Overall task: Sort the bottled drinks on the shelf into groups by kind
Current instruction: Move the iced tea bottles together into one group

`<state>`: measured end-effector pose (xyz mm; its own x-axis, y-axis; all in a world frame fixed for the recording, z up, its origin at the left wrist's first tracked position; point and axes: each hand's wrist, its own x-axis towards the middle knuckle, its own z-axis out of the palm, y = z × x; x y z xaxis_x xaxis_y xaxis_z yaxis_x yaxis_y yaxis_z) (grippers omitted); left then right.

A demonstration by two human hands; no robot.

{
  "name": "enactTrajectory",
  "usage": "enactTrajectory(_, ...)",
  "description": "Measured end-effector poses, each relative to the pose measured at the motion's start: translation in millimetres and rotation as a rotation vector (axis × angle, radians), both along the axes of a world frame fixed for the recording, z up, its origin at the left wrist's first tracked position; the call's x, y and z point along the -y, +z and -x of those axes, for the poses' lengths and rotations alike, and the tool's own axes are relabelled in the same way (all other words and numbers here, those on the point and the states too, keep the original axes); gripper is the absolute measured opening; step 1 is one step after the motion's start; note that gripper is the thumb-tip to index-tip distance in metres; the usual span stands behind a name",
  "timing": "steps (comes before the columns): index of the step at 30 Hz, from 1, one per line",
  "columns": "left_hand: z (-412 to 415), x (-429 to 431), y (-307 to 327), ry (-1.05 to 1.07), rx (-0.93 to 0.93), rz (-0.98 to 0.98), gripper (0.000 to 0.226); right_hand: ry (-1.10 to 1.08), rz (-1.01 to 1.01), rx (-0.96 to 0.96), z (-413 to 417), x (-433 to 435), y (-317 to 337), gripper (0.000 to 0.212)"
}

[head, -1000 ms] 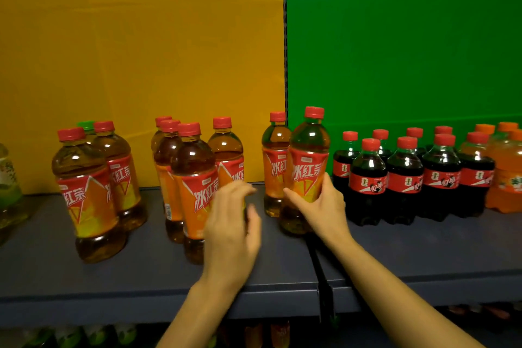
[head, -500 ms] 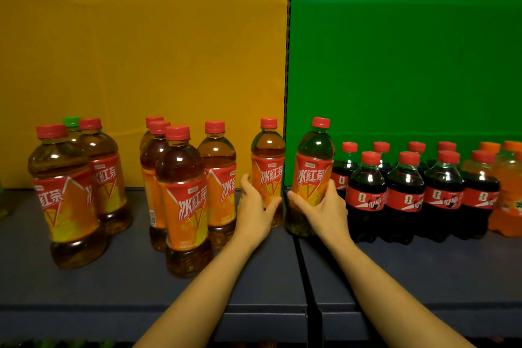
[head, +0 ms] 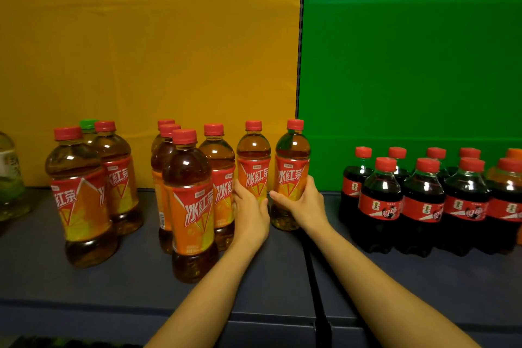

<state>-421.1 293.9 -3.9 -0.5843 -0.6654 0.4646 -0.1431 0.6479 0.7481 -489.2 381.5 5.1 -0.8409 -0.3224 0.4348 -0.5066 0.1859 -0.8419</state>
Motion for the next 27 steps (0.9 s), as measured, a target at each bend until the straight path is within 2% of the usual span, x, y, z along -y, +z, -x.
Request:
enactTrajectory(8,-3.4,-0.7,2.6,-0.007,0.005,-0.031,0.082,0.120,-0.018,0.058,3.1,10.5,-6.3,0.072)
enactTrajectory(12,-7.9,-1.5,3.8,-0.061,0.002,-0.065,0.085,0.023,-0.061,0.001,2.1,9.3,-6.4,0.095)
enactTrajectory(14,-10.6,-0.2,3.8,-0.093,0.009,-0.084,0.085,-0.057,-0.054,-0.053,-2.5,6.3,-4.8,0.097)
enactTrajectory(16,-13.2,-0.3,4.3,-0.102,0.025,-0.069,0.084,-0.126,0.007,-0.140,-10.1,2.6,-2.4,0.090)
enactTrajectory(20,-21.5,-7.8,9.7,-0.144,-0.001,0.014,0.081,-0.175,0.200,-0.357,-27.7,-0.6,2.4,0.059)
enactTrajectory(24,-47.7,-20.1,8.5,-0.228,-0.060,0.082,0.071,0.074,0.315,-0.396,-44.4,1.2,6.8,0.030)
enactTrajectory(27,-82.7,-25.9,3.4,-0.156,-0.310,0.209,0.040,0.261,0.273,-0.323,-52.8,7.8,8.3,0.025)
